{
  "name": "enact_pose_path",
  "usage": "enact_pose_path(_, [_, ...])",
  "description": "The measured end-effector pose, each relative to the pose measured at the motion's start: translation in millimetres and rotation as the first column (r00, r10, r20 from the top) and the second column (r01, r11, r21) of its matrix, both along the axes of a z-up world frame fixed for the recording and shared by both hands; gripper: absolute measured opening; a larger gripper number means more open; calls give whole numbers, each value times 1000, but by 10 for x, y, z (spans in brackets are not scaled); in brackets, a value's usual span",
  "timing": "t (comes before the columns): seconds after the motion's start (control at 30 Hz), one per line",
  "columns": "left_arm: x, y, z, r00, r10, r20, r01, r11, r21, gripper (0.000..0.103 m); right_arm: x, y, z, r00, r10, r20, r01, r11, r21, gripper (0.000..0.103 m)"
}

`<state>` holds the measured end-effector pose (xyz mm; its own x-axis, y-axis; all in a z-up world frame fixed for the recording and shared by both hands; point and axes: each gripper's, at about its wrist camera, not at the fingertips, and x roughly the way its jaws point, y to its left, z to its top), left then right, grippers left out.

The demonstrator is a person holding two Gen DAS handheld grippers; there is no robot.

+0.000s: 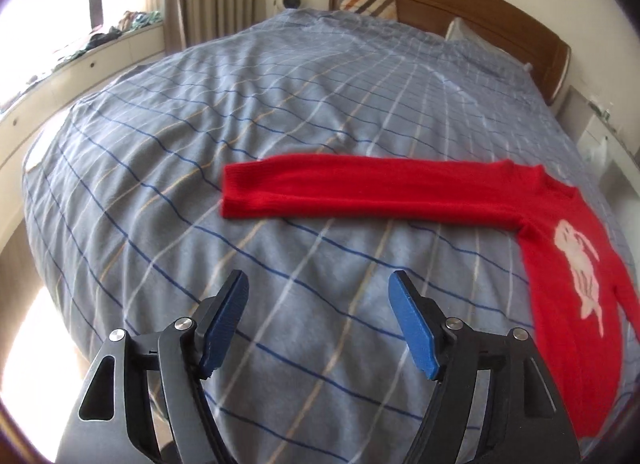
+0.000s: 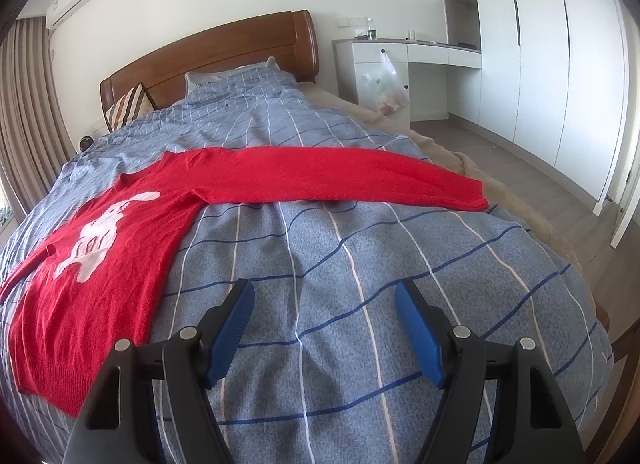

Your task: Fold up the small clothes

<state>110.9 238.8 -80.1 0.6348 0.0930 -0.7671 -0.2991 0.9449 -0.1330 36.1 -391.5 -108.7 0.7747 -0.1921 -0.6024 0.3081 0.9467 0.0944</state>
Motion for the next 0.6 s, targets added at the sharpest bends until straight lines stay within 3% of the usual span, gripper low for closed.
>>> enact_pose_path(0.17, [-198, -576, -83, 986, -164, -27, 159, 979, -125, 75, -28, 77, 34, 1000, 15, 10, -15, 1000, -18, 72])
enact_pose_path(0.3, [-358, -1001, -200, 963, -265, -52, 249, 946, -206, 75, -164, 67, 66, 999, 34, 8, -34, 994, 105, 72])
enact_pose_path(0.37, [-447, -1175, -266, 948, -311, -58, 289, 926, -241, 75, -283, 77, 7, 996, 86, -7, -81, 964, 252, 72])
enact_pose_path(0.47, [-537, -1400, -363, 931, -360, -57, 335, 907, -254, 75, -404, 231, -153, 981, 190, -46, -152, 886, 437, 72])
enact_pose_path(0.6, [-525, -1557, -497, 923, -375, -82, 346, 905, -248, 75, -349, 630, -231, 944, 323, -72, -253, 845, 470, 72])
